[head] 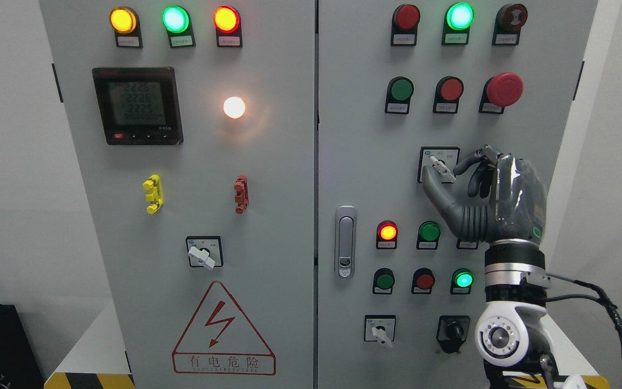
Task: Rotate and turn off gray switch
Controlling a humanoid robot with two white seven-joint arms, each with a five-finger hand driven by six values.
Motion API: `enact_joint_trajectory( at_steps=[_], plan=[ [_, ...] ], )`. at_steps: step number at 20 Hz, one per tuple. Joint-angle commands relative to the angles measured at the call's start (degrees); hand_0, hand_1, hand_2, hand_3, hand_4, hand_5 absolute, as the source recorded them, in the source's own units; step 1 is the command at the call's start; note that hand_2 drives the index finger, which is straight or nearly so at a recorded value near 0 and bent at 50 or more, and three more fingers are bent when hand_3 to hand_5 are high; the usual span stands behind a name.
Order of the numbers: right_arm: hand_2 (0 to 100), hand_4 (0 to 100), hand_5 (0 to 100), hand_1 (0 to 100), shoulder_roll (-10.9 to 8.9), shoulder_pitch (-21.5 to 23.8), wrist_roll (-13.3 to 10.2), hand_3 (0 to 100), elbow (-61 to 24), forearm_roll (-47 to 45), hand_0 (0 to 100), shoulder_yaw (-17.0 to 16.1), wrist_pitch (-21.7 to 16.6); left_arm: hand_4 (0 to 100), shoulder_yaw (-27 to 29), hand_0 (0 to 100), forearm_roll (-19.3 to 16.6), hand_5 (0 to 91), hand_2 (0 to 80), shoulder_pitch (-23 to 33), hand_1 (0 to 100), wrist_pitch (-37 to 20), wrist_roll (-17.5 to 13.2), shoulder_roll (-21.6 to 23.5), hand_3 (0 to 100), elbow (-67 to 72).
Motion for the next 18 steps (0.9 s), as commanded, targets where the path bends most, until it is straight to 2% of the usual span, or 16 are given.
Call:
enact_joint_trajectory(
  at_steps=[1,18],
  plan=[
    [63,100,100,43,-0.43,-0.16,0.03,96,0.45,0.07,12,0.07,0.00,0,0.44,12,1.14,0.0,0.0,-0.53,39,0.00,0.03,-0.04,0,-1.40],
    [65,100,100,42,-0.43,-0.69,0.12,96,0.63,0.16,16,0.16,0.09,0,0.44,12,1.14,0.0,0.0,-0.53,39,0.00,0.03,0.05,0,-1.40]
  ],
)
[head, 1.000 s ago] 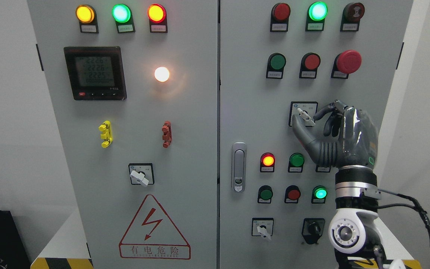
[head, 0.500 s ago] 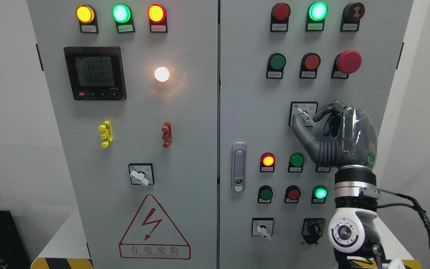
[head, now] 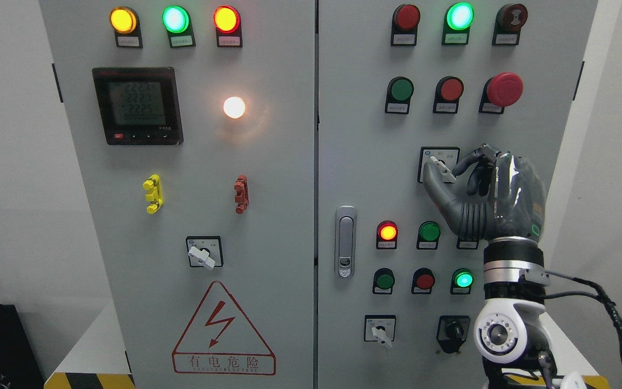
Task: Rotate and turn off gray switch
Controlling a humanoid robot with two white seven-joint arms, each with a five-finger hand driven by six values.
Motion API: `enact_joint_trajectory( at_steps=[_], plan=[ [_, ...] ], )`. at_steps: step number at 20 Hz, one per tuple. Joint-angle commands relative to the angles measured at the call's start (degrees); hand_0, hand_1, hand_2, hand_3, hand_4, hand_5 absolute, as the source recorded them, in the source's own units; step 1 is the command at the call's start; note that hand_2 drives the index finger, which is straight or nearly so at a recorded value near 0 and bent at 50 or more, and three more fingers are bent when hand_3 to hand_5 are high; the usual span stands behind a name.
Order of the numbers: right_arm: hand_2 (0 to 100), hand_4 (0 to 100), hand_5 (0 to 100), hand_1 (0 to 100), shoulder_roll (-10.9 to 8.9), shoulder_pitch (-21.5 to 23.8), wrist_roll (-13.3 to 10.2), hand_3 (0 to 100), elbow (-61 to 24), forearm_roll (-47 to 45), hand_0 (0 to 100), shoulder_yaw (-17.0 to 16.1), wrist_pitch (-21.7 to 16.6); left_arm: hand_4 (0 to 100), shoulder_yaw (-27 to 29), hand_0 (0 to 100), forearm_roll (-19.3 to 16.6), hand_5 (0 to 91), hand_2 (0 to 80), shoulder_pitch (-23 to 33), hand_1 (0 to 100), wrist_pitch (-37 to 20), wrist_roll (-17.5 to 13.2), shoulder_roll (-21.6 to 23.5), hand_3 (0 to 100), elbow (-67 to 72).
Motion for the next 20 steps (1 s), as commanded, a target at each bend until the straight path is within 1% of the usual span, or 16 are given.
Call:
enact_joint_trajectory(
  at_steps=[1,20],
  plan=[
    [65,100,100,43,-0.44,-0.09,0.07,97,0.17,0.26,16,0.14,-0.06,0,0.44,12,1.14,0.0,0.0,-0.53,39,0.00,-0.02,-0.03,0,-1.41],
    [66,100,100,45,-0.35,-0.27,0.16,97,0.78,1.14,16,0.23,0.02,0,0.44,12,1.14,0.0,0.0,-0.53,39,0.00,-0.02,-0.03,0,-1.41]
  ],
)
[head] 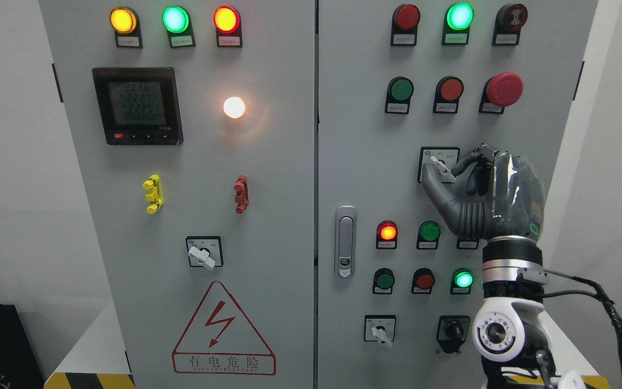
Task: Rotate and turn off gray switch
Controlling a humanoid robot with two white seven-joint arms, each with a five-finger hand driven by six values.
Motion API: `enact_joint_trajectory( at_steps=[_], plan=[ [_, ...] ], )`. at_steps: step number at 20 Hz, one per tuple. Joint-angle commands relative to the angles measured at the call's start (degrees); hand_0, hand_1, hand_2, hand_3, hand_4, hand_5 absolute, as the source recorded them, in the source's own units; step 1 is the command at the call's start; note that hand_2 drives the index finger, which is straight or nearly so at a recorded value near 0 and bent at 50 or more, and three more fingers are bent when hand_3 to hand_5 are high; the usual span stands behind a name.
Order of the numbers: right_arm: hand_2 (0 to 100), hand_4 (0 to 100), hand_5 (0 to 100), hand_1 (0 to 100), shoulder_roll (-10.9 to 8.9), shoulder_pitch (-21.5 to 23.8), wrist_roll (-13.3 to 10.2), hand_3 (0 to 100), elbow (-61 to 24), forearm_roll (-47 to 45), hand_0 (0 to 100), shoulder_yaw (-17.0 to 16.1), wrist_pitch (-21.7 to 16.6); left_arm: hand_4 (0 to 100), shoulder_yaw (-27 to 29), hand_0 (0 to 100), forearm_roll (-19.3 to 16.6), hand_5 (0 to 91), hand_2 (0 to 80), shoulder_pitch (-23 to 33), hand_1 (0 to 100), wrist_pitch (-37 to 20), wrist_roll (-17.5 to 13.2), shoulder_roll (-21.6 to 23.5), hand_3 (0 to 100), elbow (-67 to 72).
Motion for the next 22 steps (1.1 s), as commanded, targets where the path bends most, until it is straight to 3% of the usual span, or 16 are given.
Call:
enact_joint_trajectory(
  at_steps=[1,22],
  plan=[
    [66,100,100,45,-0.35,0.00,0.01,97,0.32,0.17,17,0.09,0.02,0,0.44,12,1.14,0.0,0.0,-0.53,39,-0.01,-0.02,-0.02,0,-1.41],
    [68,100,100,45,-0.26,-0.43,-0.08,99,0.41,0.17,28,0.97,0.73,0,0.44,12,1.14,0.0,0.0,-0.53,39,-0.01,-0.02,-0.02,0,-1.41]
  ],
)
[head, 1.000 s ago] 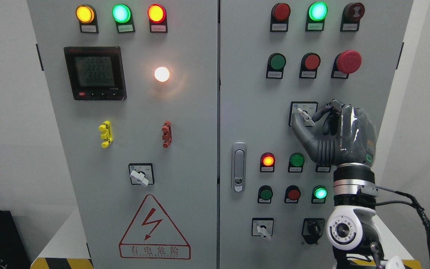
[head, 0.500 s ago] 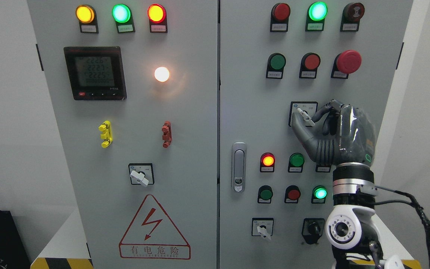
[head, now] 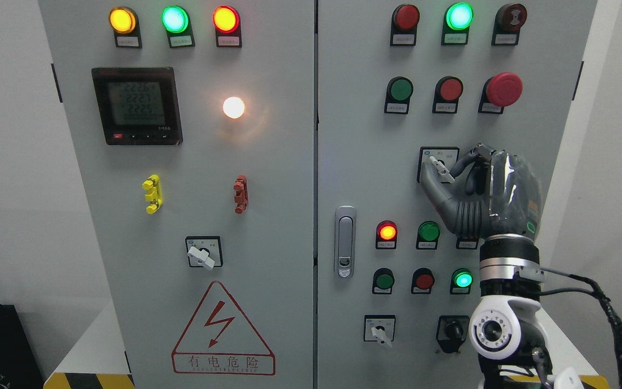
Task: Rotate and turn off gray switch
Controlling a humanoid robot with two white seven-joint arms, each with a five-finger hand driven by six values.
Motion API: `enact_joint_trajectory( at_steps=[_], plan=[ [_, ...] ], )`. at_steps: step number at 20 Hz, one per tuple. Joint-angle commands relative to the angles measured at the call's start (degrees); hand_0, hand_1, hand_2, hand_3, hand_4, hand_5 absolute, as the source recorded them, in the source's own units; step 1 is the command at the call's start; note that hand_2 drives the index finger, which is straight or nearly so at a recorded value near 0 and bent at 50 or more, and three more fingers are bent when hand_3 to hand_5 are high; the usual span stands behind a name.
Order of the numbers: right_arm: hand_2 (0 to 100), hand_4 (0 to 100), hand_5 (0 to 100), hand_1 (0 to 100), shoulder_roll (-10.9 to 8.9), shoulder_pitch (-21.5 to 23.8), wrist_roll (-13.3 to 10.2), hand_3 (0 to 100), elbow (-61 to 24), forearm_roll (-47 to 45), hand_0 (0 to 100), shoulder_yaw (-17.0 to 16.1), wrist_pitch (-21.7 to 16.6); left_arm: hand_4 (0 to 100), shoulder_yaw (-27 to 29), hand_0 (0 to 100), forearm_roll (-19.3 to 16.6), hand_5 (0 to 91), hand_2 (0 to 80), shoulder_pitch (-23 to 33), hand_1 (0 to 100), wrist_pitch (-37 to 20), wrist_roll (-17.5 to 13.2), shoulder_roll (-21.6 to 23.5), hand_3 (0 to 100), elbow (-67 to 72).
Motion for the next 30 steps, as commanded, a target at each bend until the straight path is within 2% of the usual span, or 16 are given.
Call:
enact_joint_trajectory(
  at_steps=[1,9,30],
  plan=[
    [68,100,100,44,-0.26,-0.03,-0.28,100,0.02,0.00,29,0.26,-0.09,0,0.44,12,1.14,0.0,0.0,-0.53,39,-0.02,-0.04,0.05,0,-1.41],
    [69,100,100,44,-0.26,-0.03,-0.28,100,0.10,-0.09,40,0.35,-0.09,0,0.44,12,1.14,0.0,0.0,-0.53,39,-0.02,0.05,-0.03,0,-1.41],
    [72,100,100,45,-0.09,-0.11,-0.28,100,0.28,-0.09,52,0.35,0.00,0,0.44,12,1.14,0.0,0.0,-0.53,39,-0.02,-0.04,0.05,0,-1.41]
  ],
)
